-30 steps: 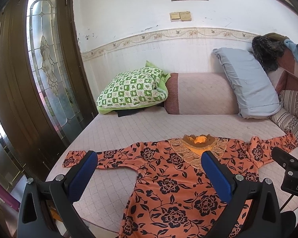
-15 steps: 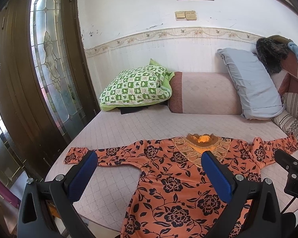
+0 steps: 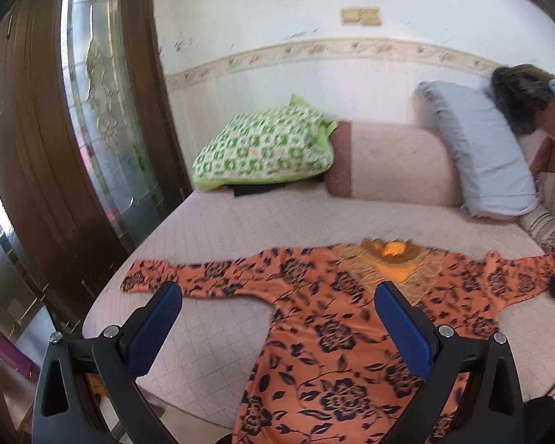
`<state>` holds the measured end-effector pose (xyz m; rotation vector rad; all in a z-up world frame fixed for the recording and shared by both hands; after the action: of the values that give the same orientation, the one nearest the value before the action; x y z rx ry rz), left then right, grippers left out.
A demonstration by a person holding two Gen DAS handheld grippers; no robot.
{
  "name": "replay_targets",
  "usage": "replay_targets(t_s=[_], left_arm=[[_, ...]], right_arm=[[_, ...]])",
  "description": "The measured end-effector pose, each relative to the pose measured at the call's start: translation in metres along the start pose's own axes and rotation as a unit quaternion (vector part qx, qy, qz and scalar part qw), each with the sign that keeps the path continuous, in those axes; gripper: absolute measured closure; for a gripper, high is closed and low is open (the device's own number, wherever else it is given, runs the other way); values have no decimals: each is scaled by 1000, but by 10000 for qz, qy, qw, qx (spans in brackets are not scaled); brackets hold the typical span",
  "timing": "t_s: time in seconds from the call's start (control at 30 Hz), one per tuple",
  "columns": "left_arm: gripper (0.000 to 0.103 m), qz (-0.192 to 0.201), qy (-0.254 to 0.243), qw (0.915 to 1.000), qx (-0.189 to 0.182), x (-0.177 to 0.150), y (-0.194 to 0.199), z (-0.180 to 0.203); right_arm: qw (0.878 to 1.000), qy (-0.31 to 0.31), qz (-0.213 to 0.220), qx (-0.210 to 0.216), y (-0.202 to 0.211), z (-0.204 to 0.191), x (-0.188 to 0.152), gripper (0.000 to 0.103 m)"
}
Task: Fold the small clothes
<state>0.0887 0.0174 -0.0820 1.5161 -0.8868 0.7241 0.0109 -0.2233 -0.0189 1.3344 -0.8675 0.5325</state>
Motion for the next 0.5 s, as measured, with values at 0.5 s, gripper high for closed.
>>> replay_targets(t_s=[0.5], left_arm=[[0, -1803, 588, 9818, -53, -83, -118, -12]], right_arm=[[9266, -3720, -313, -449, -104, 310, -115, 12]])
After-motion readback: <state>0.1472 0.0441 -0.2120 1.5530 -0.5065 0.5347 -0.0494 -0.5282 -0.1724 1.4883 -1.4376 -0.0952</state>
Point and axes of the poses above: each gripper's, at about its wrist camera, not at the fingertips, and y roughly against the way its jaws point, z to its right, x to its top, the point moved 6 cm from there along -y, roughly the way its jaws point, and after that the axes turned 3 degrees about z, right-handed, at the moved point
